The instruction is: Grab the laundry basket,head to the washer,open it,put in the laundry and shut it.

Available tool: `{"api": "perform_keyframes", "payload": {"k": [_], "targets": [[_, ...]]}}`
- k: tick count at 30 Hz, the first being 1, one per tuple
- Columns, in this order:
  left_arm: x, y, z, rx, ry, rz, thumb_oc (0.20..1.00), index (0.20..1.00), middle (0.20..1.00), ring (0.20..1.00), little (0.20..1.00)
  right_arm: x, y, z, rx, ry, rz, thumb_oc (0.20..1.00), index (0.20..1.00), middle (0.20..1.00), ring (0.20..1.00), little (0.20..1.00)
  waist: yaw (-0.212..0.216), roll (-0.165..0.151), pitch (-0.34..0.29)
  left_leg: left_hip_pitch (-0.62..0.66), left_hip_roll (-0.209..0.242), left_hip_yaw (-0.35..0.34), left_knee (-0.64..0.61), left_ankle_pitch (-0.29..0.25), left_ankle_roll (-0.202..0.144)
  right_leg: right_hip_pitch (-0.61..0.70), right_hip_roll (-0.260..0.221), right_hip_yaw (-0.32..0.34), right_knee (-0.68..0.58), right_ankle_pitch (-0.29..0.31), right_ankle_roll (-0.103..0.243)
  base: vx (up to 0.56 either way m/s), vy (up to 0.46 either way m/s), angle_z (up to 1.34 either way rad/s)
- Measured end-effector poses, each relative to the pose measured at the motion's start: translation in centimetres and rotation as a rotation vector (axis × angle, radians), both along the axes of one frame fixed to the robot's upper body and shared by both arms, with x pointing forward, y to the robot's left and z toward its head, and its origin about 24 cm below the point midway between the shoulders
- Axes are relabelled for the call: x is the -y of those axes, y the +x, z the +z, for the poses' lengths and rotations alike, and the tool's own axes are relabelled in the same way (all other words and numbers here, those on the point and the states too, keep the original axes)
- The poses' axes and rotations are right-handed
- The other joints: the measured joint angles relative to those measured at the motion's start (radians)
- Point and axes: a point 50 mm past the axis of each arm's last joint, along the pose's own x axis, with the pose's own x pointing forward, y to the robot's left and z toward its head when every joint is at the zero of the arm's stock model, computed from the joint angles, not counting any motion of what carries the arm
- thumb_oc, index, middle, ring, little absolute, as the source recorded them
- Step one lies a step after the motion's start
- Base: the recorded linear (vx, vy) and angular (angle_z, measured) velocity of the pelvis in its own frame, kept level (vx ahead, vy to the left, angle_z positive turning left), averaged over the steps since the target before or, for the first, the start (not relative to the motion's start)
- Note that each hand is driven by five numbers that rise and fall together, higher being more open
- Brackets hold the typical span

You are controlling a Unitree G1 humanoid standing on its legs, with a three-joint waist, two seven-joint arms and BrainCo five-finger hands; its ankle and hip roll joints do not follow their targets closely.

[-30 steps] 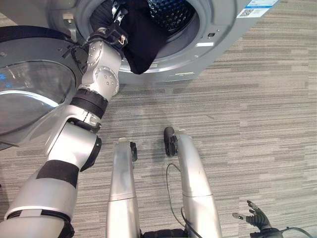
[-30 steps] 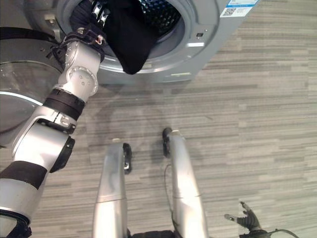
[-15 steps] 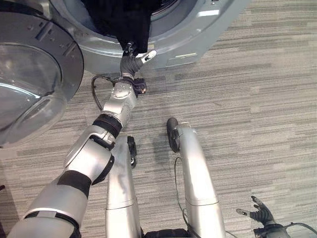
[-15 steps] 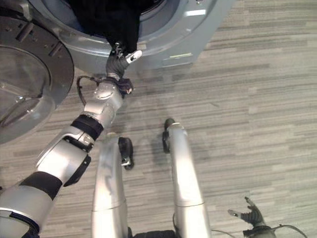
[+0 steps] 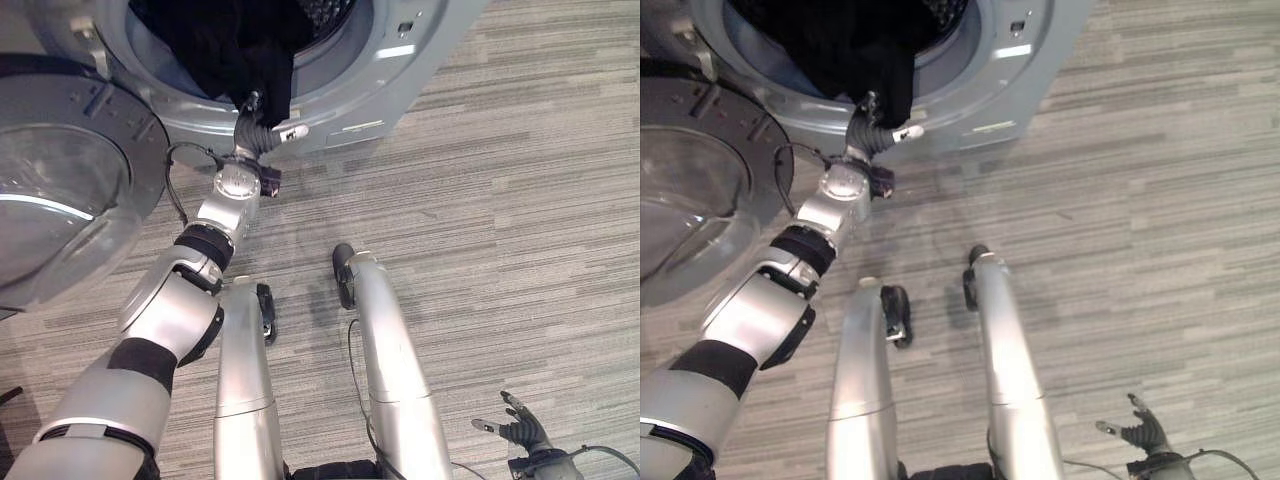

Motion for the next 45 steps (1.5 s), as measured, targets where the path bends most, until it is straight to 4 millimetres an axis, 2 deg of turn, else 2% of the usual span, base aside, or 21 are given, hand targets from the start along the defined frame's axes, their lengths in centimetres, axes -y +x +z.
{"api": "perform_keyframes", "payload": {"k": [2, 6, 9, 11, 13, 15, 17, 18, 19, 20, 21, 22, 23, 25, 26, 28, 32, 36, 41, 42, 45], "targets": [[0.5, -0.2, -1.8, -0.055, 0.002, 0.001, 1.0, 1.0, 1.0, 1.0, 1.0, -0.3, 0.1, -0.1, -0.006, 0.009, 0.015, 1.0, 1.0, 1.0, 1.0, 1.0, -0.006, -0.003, 0.0, 0.051, -0.002, 0.004, -0.057, 0.015, 0.006, 0.051, -0.013, 0.001, -0.043, 0.0, -0.001, 0.0, -0.045, 0.13], [1.0, -0.9, -5.7, -0.192, 0.012, 0.009, 1.0, 1.0, 1.0, 1.0, 1.0, -1.0, 0.2, -0.5, -0.018, 0.035, 0.035, 1.0, 1.0, 1.0, 1.0, 1.0, -0.014, -0.019, 0.0, 0.206, -0.006, 0.006, -0.183, 0.049, -0.018, 0.202, -0.028, -0.004, -0.137, 0.005, -0.007, 0.02, -0.047, 0.1], [-1.0, -2.0, -9.5, -0.314, -0.023, 0.08, 1.0, 1.0, 1.0, 1.0, 1.0, -1.9, 0.5, -1.0, -0.032, 0.062, 0.035, 1.0, 1.0, 1.0, 1.0, 1.0, -0.033, -0.036, -0.004, 0.353, -0.013, 0.001, -0.308, 0.078, -0.024, 0.349, -0.039, -0.02, -0.238, 0.005, -0.012, 0.07, -0.014, 0.14], [-2.8, -3.6, -12.8, -0.397, -0.039, 0.128, 1.0, 1.0, 1.0, 1.0, 1.0, -2.9, 0.6, -2.0, -0.069, 0.091, 0.016, 1.0, 1.0, 1.0, 1.0, 1.0, -0.039, -0.052, -0.005, 0.469, -0.02, -0.007, -0.411, 0.111, -0.046, 0.458, -0.047, -0.026, -0.313, 0.019, -0.016, 0.07, 0.011, 0.18], [-4.5, -6.1, -17.1, -0.509, -0.058, 0.181, 1.0, 1.0, 1.0, 1.0, 1.0, -4.2, 0.5, -2.7, -0.105, 0.107, 0.056, 1.0, 1.0, 1.0, 1.0, 1.0, -0.025, -0.049, -0.017, 0.588, -0.019, -0.013, -0.505, 0.137, -0.043, 0.573, -0.052, -0.039, -0.383, 0.023, -0.027, 0.02, 0.026, 0.15], [-5.9, -8.7, -20.4, -0.608, -0.055, 0.219, 1.0, 1.0, 1.0, 1.0, 1.0, -5.5, 0.6, -3.1, -0.108, 0.126, 0.095, 1.0, 1.0, 1.0, 1.0, 1.0, -0.009, -0.053, -0.05, 0.636, -0.026, -0.016, -0.571, 0.161, -0.048, 0.612, -0.062, -0.04, -0.418, 0.024, -0.03, 0.05, 0.03, 0.09], [-7.5, -12.7, -24.5, -0.741, -0.044, 0.26, 1.0, 1.0, 1.0, 1.0, 1.0, -6.9, 1.4, -3.5, -0.097, 0.169, 0.081, 1.0, 1.0, 1.0, 1.0, 1.0, 0.0, -0.061, -0.065, 0.739, -0.027, -0.013, -0.688, 0.206, -0.053, 0.701, -0.055, -0.039, -0.509, 0.051, -0.032, 0.17, 0.055, 0.1], [-7.5, -13.3, -25.2, -0.779, -0.032, 0.264, 1.0, 1.0, 1.0, 1.0, 1.0, -6.8, 1.2, -3.5, -0.101, 0.17, 0.089, 1.0, 1.0, 1.0, 1.0, 1.0, 0.008, -0.049, -0.079, 0.73, -0.03, -0.019, -0.691, 0.207, -0.042, 0.698, -0.059, -0.043, -0.509, 0.048, -0.031, 0.2, 0.055, 0.14], [-8.2, -14.5, -26.0, -0.773, -0.051, 0.28, 1.0, 1.0, 1.0, 1.0, 1.0, -7.0, 2.1, -3.4, -0.095, 0.172, 0.08, 1.0, 1.0, 1.0, 1.0, 1.0, 0.033, -0.051, -0.073, 0.766, -0.022, -0.011, -0.727, 0.211, -0.061, 0.724, -0.07, -0.047, -0.53, 0.044, -0.022, 0.16, 0.017, -0.11], [-8.2, -16.9, -27.8, -0.8, -0.088, 0.291, 1.0, 1.0, 1.0, 1.0, 1.0, -7.6, 1.9, -4.1, -0.122, 0.19, 0.039, 1.0, 1.0, 1.0, 1.0, 1.0, 0.037, -0.066, -0.069, 0.896, -0.022, 0.01, -0.859, 0.267, -0.062, 0.827, -0.064, -0.027, -0.614, 0.077, -0.019, 0.17, 0.023, -0.09], [-7.8, -20.0, -30.0, -0.902, -0.067, 0.284, 1.0, 1.0, 1.0, 1.0, 1.0, -7.7, 0.4, -4.6, -0.165, 0.186, 0.053, 1.0, 1.0, 1.0, 1.0, 1.0, 0.059, -0.039, -0.123, 0.934, -0.023, 0.005, -0.924, 0.292, -0.039, 0.877, -0.074, -0.043, -0.67, 0.08, -0.02, 0.17, 0.024, 0.05], [-7.5, -21.8, -31.1, -0.944, -0.054, 0.277, 1.0, 1.0, 1.0, 1.0, 1.0, -7.5, -0.6, -5.0, -0.198, 0.18, 0.038, 1.0, 1.0, 1.0, 1.0, 1.0, 0.071, -0.022, -0.159, 0.977, -0.015, -0.001, -0.98, 0.298, -0.043, 0.918, -0.073, -0.054, -0.712, 0.084, -0.015, 0.17, 0.022, 0.27], [-7.4, -23.3, -31.9, -0.981, -0.021, 0.261, 1.0, 1.0, 1.0, 1.0, 1.0, -7.4, -1.6, -5.3, -0.231, 0.178, 0.025, 1.0, 1.0, 1.0, 1.0, 1.0, 0.079, -0.023, -0.181, 1.022, -0.019, -0.008, -1.034, 0.318, -0.038, 0.955, -0.073, -0.055, -0.749, 0.087, -0.017, 0.15, 0.021, 0.29], [-7.8, -25.5, -32.8, -1.032, 0.089, 0.224, 1.0, 1.0, 1.0, 1.0, 1.0, -7.1, -1.5, -5.4, -0.244, 0.159, 0.02, 1.0, 1.0, 1.0, 1.0, 1.0, 0.11, 0.006, -0.214, 1.069, -0.024, -0.025, -1.103, 0.351, -0.054, 1.003, -0.092, -0.08, -0.787, 0.097, -0.005, 0.16, 0.024, 0.35], [-7.8, -26.7, -33.2, -1.057, 0.147, 0.189, 1.0, 1.0, 1.0, 1.0, 1.0, -7.1, -2.0, -5.6, -0.274, 0.145, 0.02, 1.0, 1.0, 1.0, 1.0, 1.0, 0.109, 0.014, -0.234, 1.126, -0.021, -0.039, -1.177, 0.382, -0.042, 1.064, -0.093, -0.095, -0.847, 0.111, -0.001, 0.13, 0.014, 0.38], [-8.3, -30.7, -34.6, -1.173, 0.25, 0.144, 1.0, 1.0, 1.0, 1.0, 1.0, -6.9, -2.8, -5.9, -0.301, 0.134, 0.009, 1.0, 1.0, 1.0, 1.0, 1.0, 0.136, 0.017, -0.319, 1.196, -0.015, -0.052, -1.262, 0.419, -0.044, 1.137, -0.096, -0.116, -0.914, 0.126, 0.001, 0.16, 0.014, 0.37], [-8.1, -35.1, -35.7, -1.293, 0.179, 0.211, 1.0, 1.0, 1.0, 1.0, 1.0, -7.5, -3.4, -6.1, -0.31, 0.159, 0.007, 1.0, 1.0, 1.0, 1.0, 1.0, 0.15, 0.032, -0.413, 1.286, -0.011, -0.105, -1.361, 0.467, -0.046, 1.273, -0.11, -0.181, -1.05, 0.163, 0.017, 0.08, 0.018, 0.48], [-7.7, -35.2, -35.8, -1.294, 0.161, 0.211, 1.0, 1.0, 1.0, 1.0, 1.0, -9.0, -2.9, -6.2, -0.281, 0.226, 0.014, 1.0, 1.0, 1.0, 1.0, 1.0, 0.162, 0.047, -0.44, 1.297, -0.015, -0.104, -1.407, 0.493, -0.034, 1.289, -0.115, -0.18, -1.105, 0.193, 0.033, 0.06, 0.031, 0.0], [-7.5, -34.9, -35.8, -1.284, 0.134, 0.221, 1.0, 1.0, 1.0, 1.0, 1.0, -8.3, -5.2, -6.6, -0.343, 0.236, -0.044, 1.0, 1.0, 1.0, 1.0, 1.0, 0.161, 0.076, -0.474, 1.3, -0.018, -0.099, -1.412, 0.494, -0.029, 1.324, -0.107, -0.168, -1.184, 0.236, 0.041, 0.08, 0.001, -0.08], [-7.1, -34.7, -35.8, -1.273, 0.091, 0.216, 1.0, 1.0, 1.0, 1.0, 1.0, -8.0, -5.4, -6.6, -0.352, 0.244, -0.05, 1.0, 1.0, 1.0, 1.0, 1.0, 0.162, 0.076, -0.451, 1.295, 0.0, -0.098, -1.436, 0.506, -0.041, 1.4, -0.074, -0.172, -1.377, 0.342, 0.031, -0.01, -0.044, -0.13], [-7.2, -34.3, -35.6, -1.239, -0.066, 0.242, 1.0, 1.0, 1.0, 1.0, 1.0, -6.4, -4.0, -6.2, -0.37, 0.2, -0.028, 1.0, 1.0, 1.0, 1.0, 1.0, 0.162, 0.075, -0.465, 1.264, 0.006, -0.075, -1.448, 0.504, -0.04, 1.349, -0.067, -0.137, -1.371, 0.345, 0.033, -0.01, -0.057, -0.2]]}}
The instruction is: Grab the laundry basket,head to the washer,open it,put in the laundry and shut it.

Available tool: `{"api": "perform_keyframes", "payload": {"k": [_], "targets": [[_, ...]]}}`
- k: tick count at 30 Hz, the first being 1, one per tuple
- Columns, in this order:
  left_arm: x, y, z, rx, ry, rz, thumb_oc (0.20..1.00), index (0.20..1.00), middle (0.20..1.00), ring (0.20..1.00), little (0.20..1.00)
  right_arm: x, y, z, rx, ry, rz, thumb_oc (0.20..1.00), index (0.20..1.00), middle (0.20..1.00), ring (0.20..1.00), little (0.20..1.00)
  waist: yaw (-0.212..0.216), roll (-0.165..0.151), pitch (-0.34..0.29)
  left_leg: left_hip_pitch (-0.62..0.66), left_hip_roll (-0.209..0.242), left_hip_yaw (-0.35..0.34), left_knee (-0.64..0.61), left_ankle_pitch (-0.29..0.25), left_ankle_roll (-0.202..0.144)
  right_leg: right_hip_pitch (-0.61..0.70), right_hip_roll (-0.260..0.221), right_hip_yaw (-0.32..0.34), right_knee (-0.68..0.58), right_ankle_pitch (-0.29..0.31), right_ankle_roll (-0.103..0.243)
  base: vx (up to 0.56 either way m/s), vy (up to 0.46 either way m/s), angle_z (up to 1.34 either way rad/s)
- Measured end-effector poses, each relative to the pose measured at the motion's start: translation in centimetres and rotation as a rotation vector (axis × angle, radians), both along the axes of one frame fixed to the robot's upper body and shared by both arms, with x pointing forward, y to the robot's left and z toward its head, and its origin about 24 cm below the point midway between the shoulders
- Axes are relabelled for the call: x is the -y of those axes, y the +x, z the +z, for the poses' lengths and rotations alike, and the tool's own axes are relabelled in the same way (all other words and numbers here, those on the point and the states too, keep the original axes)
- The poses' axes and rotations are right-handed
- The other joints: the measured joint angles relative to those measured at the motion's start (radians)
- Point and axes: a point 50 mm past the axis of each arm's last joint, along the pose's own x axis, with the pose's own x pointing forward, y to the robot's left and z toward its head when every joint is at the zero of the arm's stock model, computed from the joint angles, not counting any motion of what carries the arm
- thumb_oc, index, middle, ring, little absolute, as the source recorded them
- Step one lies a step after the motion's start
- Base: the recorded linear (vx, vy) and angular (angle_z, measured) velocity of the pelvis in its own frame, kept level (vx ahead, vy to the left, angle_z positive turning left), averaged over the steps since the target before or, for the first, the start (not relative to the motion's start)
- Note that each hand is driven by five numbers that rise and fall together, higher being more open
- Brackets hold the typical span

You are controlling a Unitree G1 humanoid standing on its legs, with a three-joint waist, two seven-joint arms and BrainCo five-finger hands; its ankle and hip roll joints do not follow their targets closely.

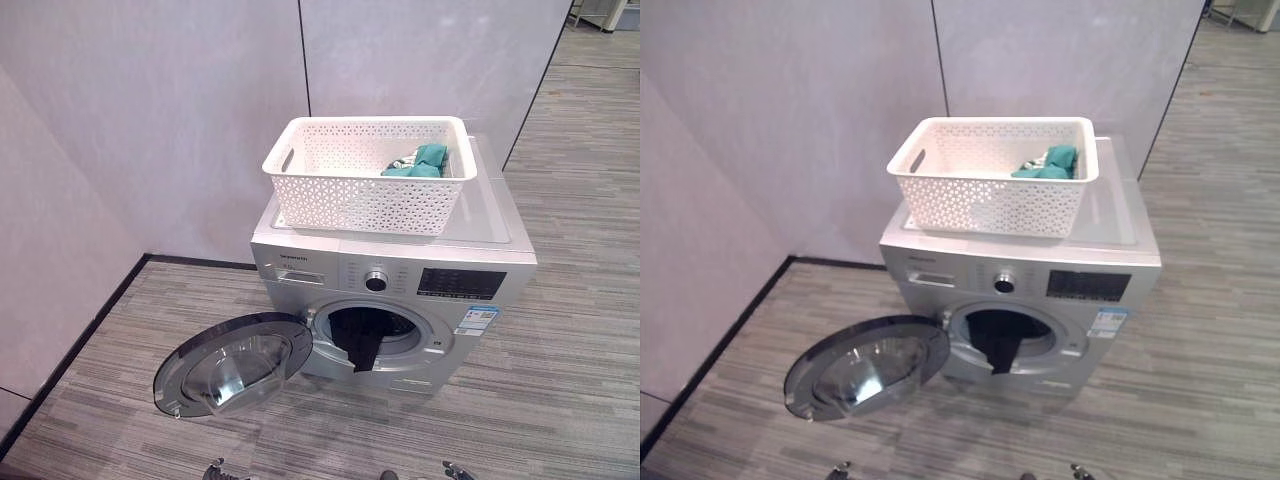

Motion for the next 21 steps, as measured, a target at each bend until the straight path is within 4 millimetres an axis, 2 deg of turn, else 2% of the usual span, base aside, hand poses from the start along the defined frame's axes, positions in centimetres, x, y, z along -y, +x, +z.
{"api": "perform_keyframes", "payload": {"k": [2, 5, 13, 17, 19, 21], "targets": [[-0.3, 0.6, 0.2, 0.012, -0.014, -0.007, 1.0, 1.0, 1.0, 1.0, 1.0, 1.7, 0.6, 0.5, -0.013, -0.055, 0.009, 1.0, 1.0, 1.0, 1.0, 1.0, -0.001, -0.017, -0.003, -0.006, 0.006, 0.0, -0.005, 0.005, 0.004, -0.005, 0.007, 0.003, -0.007, 0.008, -0.002, 0.0, -0.045, 0.0], [-0.4, 0.5, 0.1, 0.003, -0.021, -0.006, 1.0, 1.0, 1.0, 1.0, 1.0, 2.6, 0.7, 0.7, -0.011, -0.069, -0.032, 1.0, 1.0, 1.0, 1.0, 1.0, -0.003, -0.034, -0.022, -0.001, 0.015, -0.001, -0.014, 0.013, -0.009, -0.002, 0.016, -0.003, -0.007, 0.009, -0.012, 0.0, -0.044, 0.04], [-0.4, -0.2, -0.1, -0.032, -0.035, -0.021, 1.0, 1.0, 1.0, 1.0, 1.0, 2.2, 0.4, 0.5, -0.026, -0.046, -0.025, 1.0, 1.0, 1.0, 1.0, 1.0, -0.004, -0.048, -0.02, 0.017, 0.008, -0.001, -0.012, 0.016, -0.014, 0.017, 0.01, -0.004, -0.008, 0.005, -0.006, -0.01, -0.021, 0.0], [-0.9, -1.7, -0.3, -0.073, -0.034, 0.035, 1.0, 1.0, 1.0, 1.0, 1.0, 2.0, -0.9, 0.2, -0.056, -0.036, -0.033, 1.0, 1.0, 1.0, 1.0, 1.0, -0.005, -0.047, -0.012, 0.016, 0.014, -0.002, -0.007, 0.014, -0.012, 0.02, 0.018, 0.005, -0.007, 0.001, -0.009, -0.03, -0.1, 0.0], [-0.9, -1.5, -0.3, -0.068, -0.034, 0.037, 1.0, 1.0, 1.0, 1.0, 1.0, 2.1, -1.6, 0.1, -0.071, -0.037, -0.038, 1.0, 1.0, 1.0, 1.0, 1.0, -0.009, -0.042, 0.006, 0.011, 0.018, -0.004, 0.007, 0.007, -0.007, 0.018, 0.029, 0.012, 0.004, -0.002, -0.013, -0.08, -0.132, 0.0], [-0.9, -0.5, -0.1, -0.044, -0.034, 0.033, 1.0, 1.0, 1.0, 1.0, 1.0, 2.1, -1.7, 0.2, -0.073, -0.038, -0.04, 1.0, 1.0, 1.0, 1.0, 1.0, -0.02, -0.037, 0.039, -0.034, 0.025, -0.021, 0.054, -0.005, -0.018, -0.009, 0.046, 0.021, 0.031, -0.013, -0.022, -0.05, -0.113, 0.22]]}}
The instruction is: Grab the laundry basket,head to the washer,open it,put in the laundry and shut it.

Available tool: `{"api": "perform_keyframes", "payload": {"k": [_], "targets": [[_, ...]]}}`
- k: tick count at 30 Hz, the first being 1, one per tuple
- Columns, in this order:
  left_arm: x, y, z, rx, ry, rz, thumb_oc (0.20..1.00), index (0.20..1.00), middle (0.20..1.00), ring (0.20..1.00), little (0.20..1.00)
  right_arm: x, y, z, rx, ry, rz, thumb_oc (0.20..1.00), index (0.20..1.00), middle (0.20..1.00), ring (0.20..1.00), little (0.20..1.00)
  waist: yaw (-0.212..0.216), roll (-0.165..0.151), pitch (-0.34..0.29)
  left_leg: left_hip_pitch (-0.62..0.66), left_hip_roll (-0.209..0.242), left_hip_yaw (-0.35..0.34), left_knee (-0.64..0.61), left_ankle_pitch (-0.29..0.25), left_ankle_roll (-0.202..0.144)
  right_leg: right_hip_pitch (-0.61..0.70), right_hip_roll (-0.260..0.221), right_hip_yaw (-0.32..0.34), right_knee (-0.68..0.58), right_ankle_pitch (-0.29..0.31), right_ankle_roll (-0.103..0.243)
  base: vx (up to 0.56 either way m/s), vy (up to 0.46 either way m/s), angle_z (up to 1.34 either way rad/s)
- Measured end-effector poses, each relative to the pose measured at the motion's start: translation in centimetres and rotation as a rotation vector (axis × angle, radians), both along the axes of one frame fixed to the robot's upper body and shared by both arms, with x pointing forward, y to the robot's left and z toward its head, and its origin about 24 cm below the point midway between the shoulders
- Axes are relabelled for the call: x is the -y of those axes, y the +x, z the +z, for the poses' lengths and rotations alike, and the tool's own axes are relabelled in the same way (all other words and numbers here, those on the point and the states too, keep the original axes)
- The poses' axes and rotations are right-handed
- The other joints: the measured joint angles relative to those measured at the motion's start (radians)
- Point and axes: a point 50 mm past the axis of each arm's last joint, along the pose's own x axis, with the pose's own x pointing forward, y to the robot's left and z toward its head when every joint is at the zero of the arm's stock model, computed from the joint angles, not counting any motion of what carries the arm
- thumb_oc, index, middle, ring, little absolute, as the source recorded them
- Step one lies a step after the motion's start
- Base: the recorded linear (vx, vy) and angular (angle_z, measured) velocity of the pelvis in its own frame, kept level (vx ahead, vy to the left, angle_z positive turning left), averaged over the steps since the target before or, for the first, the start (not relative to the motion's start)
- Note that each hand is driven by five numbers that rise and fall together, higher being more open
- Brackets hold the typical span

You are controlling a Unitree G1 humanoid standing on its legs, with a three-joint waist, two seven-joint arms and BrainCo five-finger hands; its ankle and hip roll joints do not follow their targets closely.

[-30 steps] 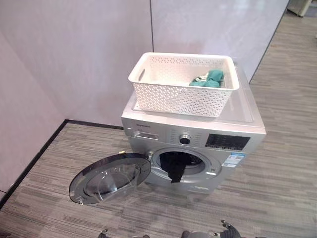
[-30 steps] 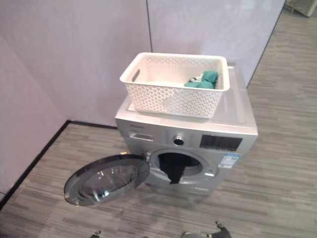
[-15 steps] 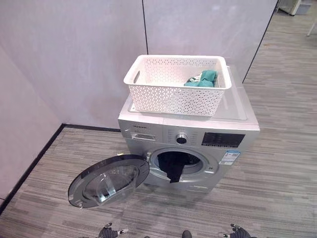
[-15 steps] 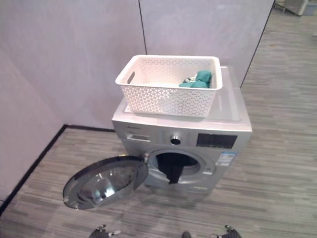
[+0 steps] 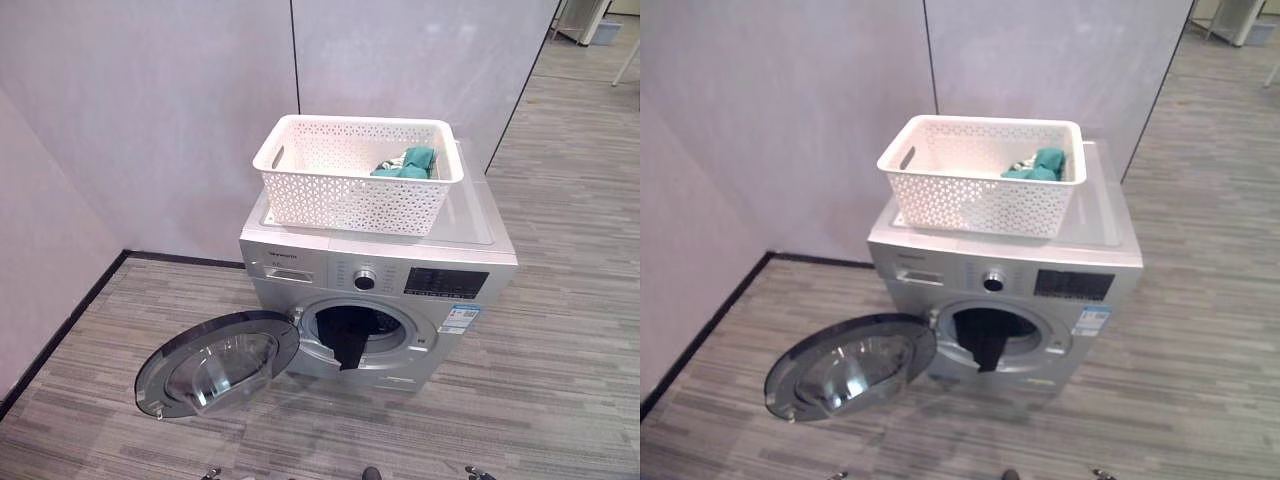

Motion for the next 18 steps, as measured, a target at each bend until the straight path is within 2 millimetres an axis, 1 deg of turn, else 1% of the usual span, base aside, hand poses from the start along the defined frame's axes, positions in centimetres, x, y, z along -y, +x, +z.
{"api": "perform_keyframes", "payload": {"k": [1, 2, 3, 4, 5, 6, 7, 8, 9, 10, 11, 12, 13, 14, 15, 16, 17, 18], "targets": [[0.1, 0.7, 0.1, 0.017, 0.0, -0.006, 1.0, 1.0, 1.0, 1.0, 1.0, 0.1, 0.1, 0.0, 0.003, -0.002, 0.001, 1.0, 1.0, 1.0, 1.0, 1.0, -0.009, 0.003, 0.024, -0.015, 0.0, -0.015, 0.015, -0.002, -0.003, -0.002, -0.001, 0.002, 0.005, -0.003, -0.004, -0.01, -0.091, 0.42], [0.1, 1.4, 0.3, 0.033, -0.001, -0.011, 1.0, 1.0, 1.0, 1.0, 1.0, 0.1, 0.1, 0.1, 0.001, -0.004, 0.0, 1.0, 1.0, 1.0, 1.0, 1.0, -0.01, 0.0, 0.04, -0.021, 0.001, -0.012, 0.019, -0.004, -0.007, -0.003, 0.002, -0.002, 0.003, -0.003, -0.006, 0.0, -0.139, 0.33], [0.2, 1.7, 0.3, 0.041, -0.002, -0.013, 1.0, 1.0, 1.0, 1.0, 1.0, 0.3, -0.4, 0.0, -0.013, -0.006, -0.004, 1.0, 1.0, 1.0, 1.0, 1.0, -0.011, 0.006, 0.052, -0.025, 0.011, -0.007, 0.019, -0.005, -0.006, -0.004, 0.013, -0.001, 0.007, -0.003, -0.008, 0.02, -0.204, 0.28], [0.2, 2.3, 0.5, 0.066, -0.001, -0.015, 1.0, 1.0, 1.0, 1.0, 1.0, 0.5, -0.9, 0.0, -0.022, -0.007, -0.006, 1.0, 1.0, 1.0, 1.0, 1.0, -0.011, 0.002, 0.071, -0.037, 0.021, -0.017, 0.027, -0.006, -0.006, -0.009, 0.03, -0.008, 0.017, -0.009, -0.018, 0.03, -0.22, 0.61], [0.1, 3.3, 0.8, 0.108, -0.002, -0.001, 1.0, 1.0, 1.0, 1.0, 1.0, 0.6, -1.5, 0.0, -0.031, -0.008, -0.015, 1.0, 1.0, 1.0, 1.0, 1.0, -0.015, 0.005, 0.093, -0.062, 0.036, -0.037, 0.028, -0.007, -0.005, -0.029, 0.043, -0.015, 0.04, -0.025, -0.038, 0.04, -0.235, 0.72], [0.0, 3.8, 1.0, 0.119, 0.002, 0.001, 1.0, 1.0, 1.0, 1.0, 1.0, 0.5, -1.8, 0.0, -0.039, -0.006, -0.018, 1.0, 1.0, 1.0, 1.0, 1.0, -0.018, -0.004, 0.107, -0.064, 0.038, -0.032, 0.024, -0.018, 0.012, -0.027, 0.04, -0.026, 0.041, -0.027, -0.044, 0.04, -0.154, 0.69], [-0.1, 3.8, 1.0, 0.12, 0.004, 0.001, 1.0, 1.0, 1.0, 1.0, 1.0, 0.6, -1.9, 0.0, -0.038, -0.005, -0.019, 1.0, 1.0, 1.0, 1.0, 1.0, -0.018, -0.007, 0.111, -0.074, 0.041, -0.032, 0.026, -0.024, 0.021, -0.034, 0.042, -0.028, 0.043, -0.031, -0.049, 0.05, -0.135, 0.38], [-0.1, 3.8, 1.0, 0.119, 0.004, 0.001, 1.0, 1.0, 1.0, 1.0, 1.0, 1.0, -1.8, 0.2, -0.03, -0.011, -0.026, 1.0, 1.0, 1.0, 1.0, 1.0, -0.022, -0.002, 0.116, -0.09, 0.049, -0.034, 0.05, -0.022, 0.018, -0.036, 0.051, -0.033, 0.044, -0.035, -0.058, 0.06, -0.103, 0.27], [-0.1, 3.6, 1.0, 0.112, 0.006, 0.003, 1.0, 1.0, 1.0, 1.0, 1.0, 1.5, -1.6, 0.4, -0.025, -0.023, -0.024, 1.0, 1.0, 1.0, 1.0, 1.0, -0.023, 0.006, 0.12, -0.113, 0.051, -0.035, 0.099, 0.002, -0.007, -0.033, 0.06, -0.039, 0.041, -0.035, -0.066, 0.1, -0.096, 0.22], [-0.7, 3.5, 1.0, 0.106, 0.019, 0.008, 1.0, 1.0, 1.0, 1.0, 1.0, 1.6, -0.8, 0.6, 0.002, -0.023, -0.015, 1.0, 1.0, 1.0, 1.0, 1.0, -0.026, -0.008, 0.138, -0.135, 0.03, -0.037, 0.179, 0.044, -0.097, -0.018, 0.048, -0.037, 0.037, -0.041, -0.074, 0.1, -0.051, 0.16], [-1.2, 3.7, 1.2, 0.113, 0.031, 0.008, 1.0, 1.0, 1.0, 1.0, 1.0, 1.4, -0.2, 0.7, 0.027, -0.015, -0.011, 1.0, 1.0, 1.0, 1.0, 1.0, -0.026, -0.032, 0.149, -0.15, 0.003, -0.034, 0.214, 0.081, -0.119, -0.009, 0.026, -0.033, 0.028, -0.042, -0.075, 0.07, -0.02, 0.08], [-1.5, 3.7, 1.3, 0.116, 0.04, 0.015, 1.0, 1.0, 1.0, 1.0, 1.0, 1.4, 0.6, 1.0, 0.062, -0.014, 0.005, 1.0, 1.0, 1.0, 1.0, 1.0, -0.021, -0.051, 0.156, -0.162, -0.011, -0.026, 0.212, 0.097, -0.121, 0.004, 0.0, -0.024, 0.014, -0.04, -0.082, 0.15, 0.047, -0.02], [-1.6, 3.8, 1.3, 0.117, 0.04, 0.023, 1.0, 1.0, 1.0, 1.0, 1.0, 2.1, 2.0, 1.7, 0.118, -0.027, 0.014, 1.0, 1.0, 1.0, 1.0, 1.0, -0.025, -0.054, 0.157, -0.162, -0.02, 0.027, 0.136, 0.089, -0.102, 0.016, -0.015, -0.02, -0.025, -0.037, -0.09, 0.13, 0.039, 0.08], [-1.5, 3.3, 1.1, 0.098, 0.042, 0.035, 1.0, 1.0, 1.0, 1.0, 1.0, 2.1, 3.2, 2.0, 0.149, -0.031, 0.025, 1.0, 1.0, 1.0, 1.0, 1.0, -0.035, -0.043, 0.149, -0.194, -0.018, 0.039, 0.102, 0.096, -0.121, 0.016, -0.018, -0.009, -0.027, -0.033, -0.098, 0.24, 0.061, 0.24], [-1.4, 3.7, 1.1, 0.1, 0.038, 0.049, 1.0, 1.0, 1.0, 1.0, 1.0, 2.2, 3.7, 2.3, 0.17, -0.032, 0.034, 1.0, 1.0, 1.0, 1.0, 1.0, -0.037, -0.04, 0.149, -0.201, -0.015, 0.062, -0.008, 0.099, -0.125, 0.011, -0.023, -0.006, -0.029, -0.031, -0.102, 0.11, 0.021, 0.21], [-1.4, 4.0, 1.3, 0.113, 0.039, 0.046, 1.0, 1.0, 1.0, 1.0, 1.0, 2.1, 4.6, 2.5, 0.198, -0.03, 0.042, 1.0, 1.0, 1.0, 1.0, 1.0, -0.03, -0.041, 0.155, -0.214, -0.017, 0.068, -0.061, 0.101, -0.122, 0.003, -0.018, 0.02, -0.027, -0.026, -0.099, 0.19, 0.047, -0.05], [-1.6, 3.9, 1.3, 0.114, 0.045, 0.048, 1.0, 1.0, 1.0, 1.0, 1.0, 1.8, 5.6, 2.8, 0.23, -0.024, 0.055, 1.0, 1.0, 1.0, 1.0, 1.0, -0.028, -0.037, 0.155, -0.242, -0.001, 0.069, -0.072, 0.101, -0.121, 0.01, -0.005, 0.055, -0.036, -0.022, -0.1, 0.29, 0.201, -0.25], [-1.7, 3.8, 1.3, 0.11, 0.045, 0.05, 1.0, 1.0, 1.0, 1.0, 1.0, 1.7, 5.8, 2.9, 0.241, -0.022, 0.057, 1.0, 1.0, 1.0, 1.0, 1.0, -0.023, -0.034, 0.155, -0.242, 0.005, 0.072, -0.079, 0.1, -0.121, 0.01, -0.001, 0.066, -0.036, -0.022, -0.1, 0.36, 0.302, -1.33]]}}
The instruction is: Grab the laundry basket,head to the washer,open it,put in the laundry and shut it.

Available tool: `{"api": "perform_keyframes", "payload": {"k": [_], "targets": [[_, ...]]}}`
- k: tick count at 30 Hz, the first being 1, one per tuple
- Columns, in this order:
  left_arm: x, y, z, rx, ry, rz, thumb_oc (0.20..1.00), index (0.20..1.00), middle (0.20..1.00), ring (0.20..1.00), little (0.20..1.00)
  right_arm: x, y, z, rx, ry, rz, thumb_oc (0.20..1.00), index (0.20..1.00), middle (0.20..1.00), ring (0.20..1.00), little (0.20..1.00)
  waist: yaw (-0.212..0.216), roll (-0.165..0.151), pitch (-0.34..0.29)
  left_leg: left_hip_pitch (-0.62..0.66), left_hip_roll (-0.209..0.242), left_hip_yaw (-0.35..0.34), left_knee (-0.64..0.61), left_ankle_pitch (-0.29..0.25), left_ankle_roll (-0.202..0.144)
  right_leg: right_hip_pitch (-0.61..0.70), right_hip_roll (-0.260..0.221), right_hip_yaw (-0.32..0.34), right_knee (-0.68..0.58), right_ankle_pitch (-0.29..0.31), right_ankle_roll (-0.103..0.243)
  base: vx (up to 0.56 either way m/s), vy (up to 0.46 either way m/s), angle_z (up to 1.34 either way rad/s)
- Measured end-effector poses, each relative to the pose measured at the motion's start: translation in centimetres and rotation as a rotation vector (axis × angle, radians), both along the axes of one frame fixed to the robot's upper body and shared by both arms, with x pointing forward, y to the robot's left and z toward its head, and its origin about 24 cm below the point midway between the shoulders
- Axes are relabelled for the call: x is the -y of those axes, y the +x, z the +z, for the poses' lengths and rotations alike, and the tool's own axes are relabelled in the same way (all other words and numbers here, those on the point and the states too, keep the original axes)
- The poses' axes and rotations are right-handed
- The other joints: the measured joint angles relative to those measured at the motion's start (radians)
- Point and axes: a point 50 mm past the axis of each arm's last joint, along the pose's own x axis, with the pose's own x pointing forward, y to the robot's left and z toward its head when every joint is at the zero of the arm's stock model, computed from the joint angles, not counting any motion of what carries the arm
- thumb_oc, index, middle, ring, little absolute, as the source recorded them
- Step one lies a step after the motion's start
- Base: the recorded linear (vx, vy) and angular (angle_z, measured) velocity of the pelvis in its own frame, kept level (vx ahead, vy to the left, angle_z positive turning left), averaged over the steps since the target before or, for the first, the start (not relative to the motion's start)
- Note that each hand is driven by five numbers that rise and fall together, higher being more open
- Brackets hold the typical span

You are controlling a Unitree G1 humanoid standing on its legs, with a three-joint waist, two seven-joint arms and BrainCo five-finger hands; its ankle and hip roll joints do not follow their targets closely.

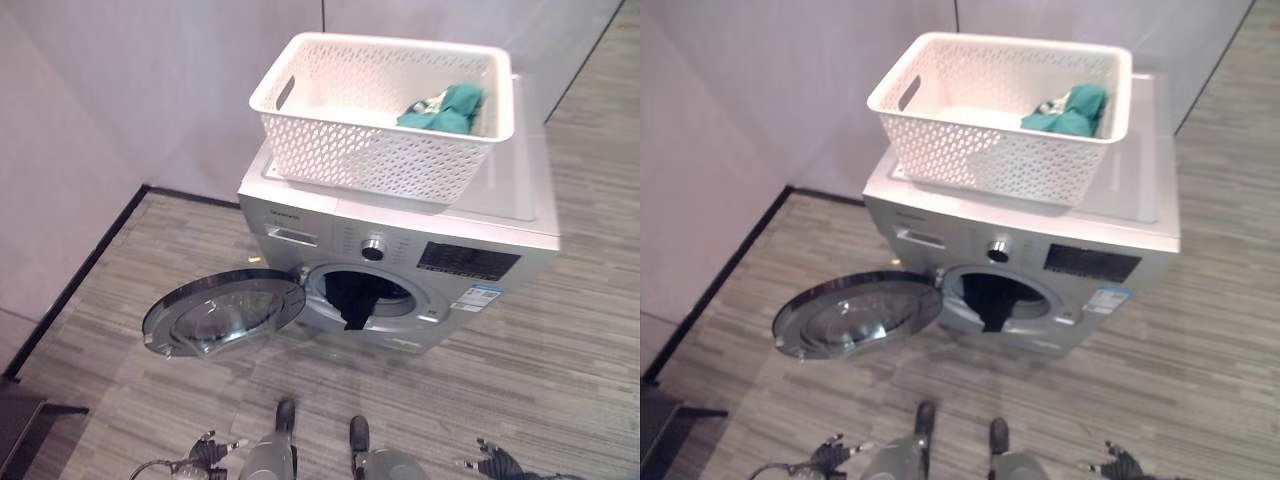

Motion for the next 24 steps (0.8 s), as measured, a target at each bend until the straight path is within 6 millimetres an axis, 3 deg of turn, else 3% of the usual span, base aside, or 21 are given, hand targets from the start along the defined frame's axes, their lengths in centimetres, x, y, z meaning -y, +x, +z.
{"api": "perform_keyframes", "payload": {"k": [1, 2, 3, 4, 6, 8, 9, 10, 17, 24], "targets": [[-0.3, -2.1, -0.5, -0.042, -0.003, 0.043, 1.0, 1.0, 1.0, 1.0, 1.0, -0.3, 2.6, 0.9, 0.081, 0.002, 0.021, 1.0, 1.0, 1.0, 1.0, 1.0, 0.053, 0.011, -0.001, 0.051, -0.017, -0.117, -0.003, -0.007, 0.013, 0.023, 0.021, 0.137, 0.012, -0.001, 0.037, 0.29, 0.279, -1.84], [-0.2, -3.4, -0.8, -0.071, -0.006, 0.052, 1.0, 1.0, 1.0, 1.0, 1.0, -0.1, 3.4, 1.4, 0.114, -0.001, 0.021, 1.0, 1.0, 1.0, 1.0, 1.0, 0.068, 0.012, -0.004, 0.075, -0.023, -0.145, 0.008, -0.016, 0.027, 0.024, 0.024, 0.186, 0.013, -0.003, 0.036, 0.15, 0.193, -2.21], [0.0, -4.3, -1.0, -0.097, -0.009, 0.062, 1.0, 1.0, 1.0, 1.0, 1.0, 0.1, 3.9, 1.7, 0.135, -0.015, 0.034, 1.0, 1.0, 1.0, 1.0, 1.0, 0.065, 0.038, -0.016, 0.089, -0.037, -0.163, 0.035, -0.028, 0.043, 0.038, 0.027, 0.221, 0.003, -0.007, 0.048, 0.18, 0.169, -1.4], [-0.1, -4.7, -1.0, -0.099, -0.006, 0.074, 1.0, 1.0, 1.0, 1.0, 1.0, 0.4, 3.8, 1.8, 0.134, -0.032, 0.031, 1.0, 1.0, 1.0, 1.0, 1.0, 0.064, 0.051, -0.021, 0.1, -0.051, -0.179, 0.049, 0.011, 0.079, 0.04, 0.024, 0.238, 0.007, -0.016, 0.074, 0.26, 0.231, -0.94], [-0.8, -3.7, -0.6, -0.066, 0.008, 0.099, 1.0, 1.0, 1.0, 1.0, 1.0, -0.1, 3.0, 1.3, 0.096, -0.033, 0.054, 1.0, 1.0, 1.0, 1.0, 1.0, 0.064, 0.033, -0.022, 0.106, -0.082, -0.129, 0.082, 0.012, 0.108, 0.046, -0.015, 0.259, 0.02, -0.037, 0.093, 0.18, 0.201, -0.54], [-1.3, -3.2, -0.4, -0.026, 0.01, 0.139, 1.0, 1.0, 1.0, 1.0, 1.0, -0.5, 2.0, 0.8, 0.061, -0.032, 0.074, 1.0, 1.0, 1.0, 1.0, 1.0, 0.069, 0.019, -0.03, 0.135, -0.106, -0.073, 0.084, 0.006, 0.161, 0.04, -0.043, 0.278, 0.06, -0.051, 0.12, 0.05, 0.154, -0.73], [-1.9, -2.4, 0.1, 0.01, 0.028, 0.127, 1.0, 1.0, 1.0, 1.0, 1.0, -1.5, 2.6, 1.0, 0.084, -0.029, 0.137, 1.0, 1.0, 1.0, 1.0, 1.0, 0.066, 0.007, -0.034, 0.13, -0.121, -0.022, 0.093, -0.007, 0.193, 0.017, -0.059, 0.274, 0.081, -0.058, 0.133, 0.06, 0.098, -0.97], [-2.8, -1.7, 0.5, 0.018, 0.064, 0.125, 1.0, 1.0, 1.0, 1.0, 1.0, -2.4, 3.3, 1.2, 0.103, -0.028, 0.197, 1.0, 1.0, 1.0, 1.0, 1.0, 0.068, -0.01, -0.04, 0.12, -0.136, 0.004, 0.1, -0.012, 0.202, 0.009, -0.077, 0.27, 0.077, -0.073, 0.155, 0.06, 0.072, -0.79], [-3.2, -1.2, 0.9, 0.042, 0.103, 0.069, 1.0, 1.0, 1.0, 1.0, 1.0, -2.7, 4.4, 2.0, 0.163, -0.045, 0.22, 1.0, 1.0, 1.0, 1.0, 1.0, 0.07, -0.024, -0.049, 0.126, -0.158, -0.015, 0.098, -0.012, 0.201, 0.076, -0.083, 0.239, 0.004, -0.082, 0.169, 0.02, -0.011, 0.08], [-3.3, -4.0, 0.2, -0.051, 0.114, 0.053, 1.0, 1.0, 1.0, 1.0, 1.0, 1.9, 0.8, 2.6, 0.13, -0.162, 0.064, 1.0, 1.0, 1.0, 1.0, 1.0, 0.027, -0.026, -0.069, 0.135, -0.112, -0.032, 0.062, 0.003, 0.168, 0.074, -0.039, 0.22, -0.002, -0.064, 0.144, 0.0, -0.049, 0.04]]}}
